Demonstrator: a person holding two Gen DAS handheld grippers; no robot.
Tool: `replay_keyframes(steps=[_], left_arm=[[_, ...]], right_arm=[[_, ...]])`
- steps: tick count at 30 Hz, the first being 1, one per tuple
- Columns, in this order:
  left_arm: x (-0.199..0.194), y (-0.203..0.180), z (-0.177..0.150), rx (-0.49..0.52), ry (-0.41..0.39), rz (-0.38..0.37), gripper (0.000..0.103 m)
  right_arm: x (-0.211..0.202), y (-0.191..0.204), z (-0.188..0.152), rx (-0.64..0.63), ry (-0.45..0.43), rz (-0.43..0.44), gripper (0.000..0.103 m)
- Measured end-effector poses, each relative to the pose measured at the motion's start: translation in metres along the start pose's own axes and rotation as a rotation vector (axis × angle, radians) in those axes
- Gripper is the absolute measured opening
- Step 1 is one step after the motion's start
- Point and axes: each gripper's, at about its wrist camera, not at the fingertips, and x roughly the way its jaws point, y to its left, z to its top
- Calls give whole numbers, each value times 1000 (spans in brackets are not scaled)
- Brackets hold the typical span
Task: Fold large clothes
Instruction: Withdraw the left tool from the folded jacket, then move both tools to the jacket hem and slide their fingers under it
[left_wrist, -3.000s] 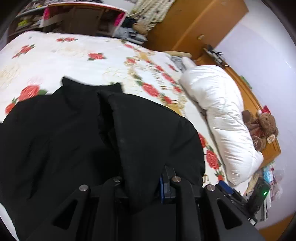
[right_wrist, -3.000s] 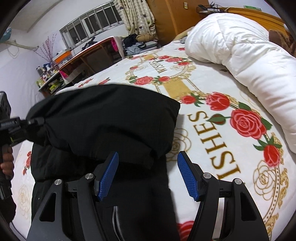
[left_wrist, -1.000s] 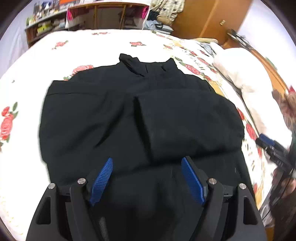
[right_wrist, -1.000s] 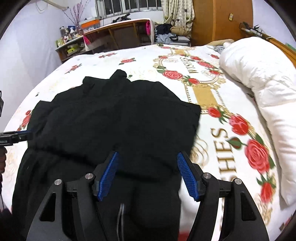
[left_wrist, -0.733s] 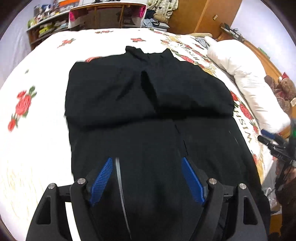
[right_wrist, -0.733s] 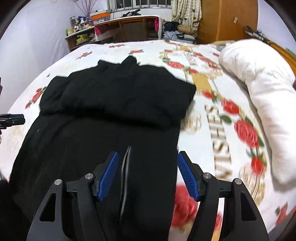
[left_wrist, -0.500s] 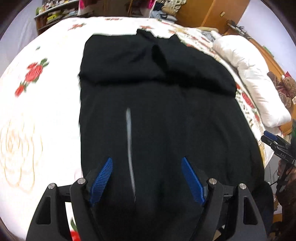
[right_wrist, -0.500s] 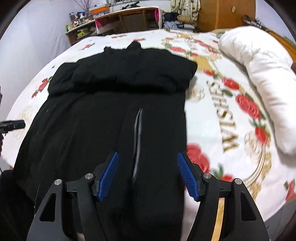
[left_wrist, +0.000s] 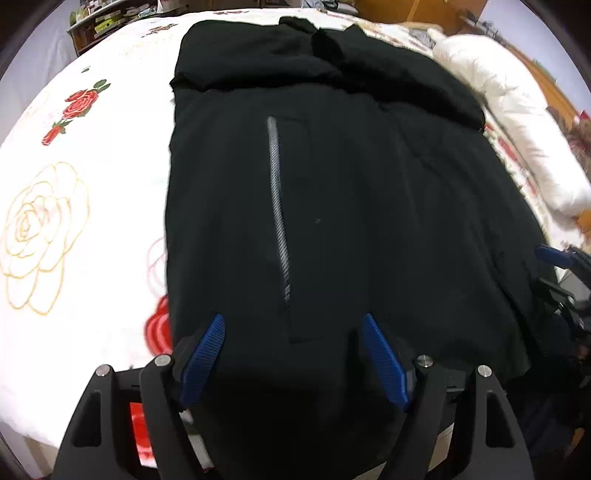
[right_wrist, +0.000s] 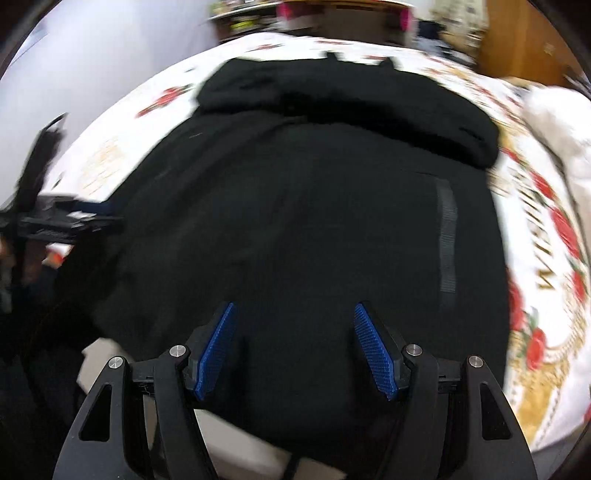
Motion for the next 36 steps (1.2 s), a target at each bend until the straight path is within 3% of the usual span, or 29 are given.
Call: replay_keyframes(steps=[5,11,12,14,19,27,30,33,36], left_arm=[[-2,0,0,23,-4,42,79],[-8,17,-9,-45,-15,17,79],[-9,17,-9,-45,-17,28,79],[-13,23,-9,-75,-32,-20,79],[-15,35,-10,-140,-42,-1,79],[-11,35,-12,-123,0,15,79],[-7,33,-13,-116,19,24,79],[2,32,-15,-98,73,49,79],[10,34,-21,-98,109,50,79]], right_arm=[[13,46,-3,-116,38,48,66],[37,73,-24,-188,162,69,66],[38,75,-25,-204,170,59,66],[30,78,-23,-218,149,55,66],[6,62,-6,-105,59,178,66],[50,100,-25,-82,216,413,68],[35,106,-23,-154,159,330,68],[9,77,-11,-66,93,339,66],[-18,39,-5,-3,18,252,66]])
